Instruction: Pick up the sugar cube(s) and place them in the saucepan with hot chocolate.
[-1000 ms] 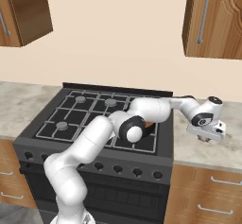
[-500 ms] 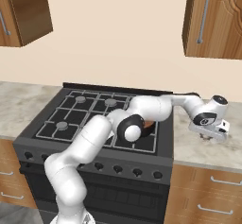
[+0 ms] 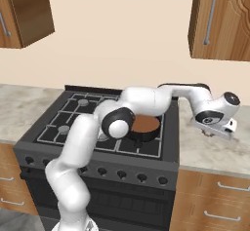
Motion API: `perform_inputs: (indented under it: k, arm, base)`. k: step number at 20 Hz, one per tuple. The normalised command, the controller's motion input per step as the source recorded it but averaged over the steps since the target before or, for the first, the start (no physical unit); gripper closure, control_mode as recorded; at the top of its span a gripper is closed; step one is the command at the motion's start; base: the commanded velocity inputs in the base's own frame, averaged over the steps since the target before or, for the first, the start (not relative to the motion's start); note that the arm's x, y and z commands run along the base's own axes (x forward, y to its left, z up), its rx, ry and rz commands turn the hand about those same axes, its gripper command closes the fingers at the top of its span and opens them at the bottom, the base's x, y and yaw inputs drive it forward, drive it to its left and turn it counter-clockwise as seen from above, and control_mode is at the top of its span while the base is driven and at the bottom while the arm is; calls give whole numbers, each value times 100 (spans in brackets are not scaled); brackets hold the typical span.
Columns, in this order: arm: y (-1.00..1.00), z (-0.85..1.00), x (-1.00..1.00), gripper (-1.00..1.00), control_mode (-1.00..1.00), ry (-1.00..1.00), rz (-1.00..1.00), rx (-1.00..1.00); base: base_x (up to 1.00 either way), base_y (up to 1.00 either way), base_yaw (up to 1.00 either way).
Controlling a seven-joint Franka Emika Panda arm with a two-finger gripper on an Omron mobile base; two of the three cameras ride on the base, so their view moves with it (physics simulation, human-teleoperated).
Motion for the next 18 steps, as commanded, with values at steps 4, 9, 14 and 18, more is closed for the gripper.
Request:
perform_inputs:
  k: [4,9,14,18]
  arm:
    - [100,24,-10,100,-100,0,0,-11]
    - [100,34,-11,100,-100,0,0,-12]
    - [97,70,-18,100,-100,0,0,-10]
    - [81,55,-7,100,-100,2,0,-7]
  base:
    - [0,0,0]
    - [0,0,0]
    - [0,0,0]
    - [0,0,0]
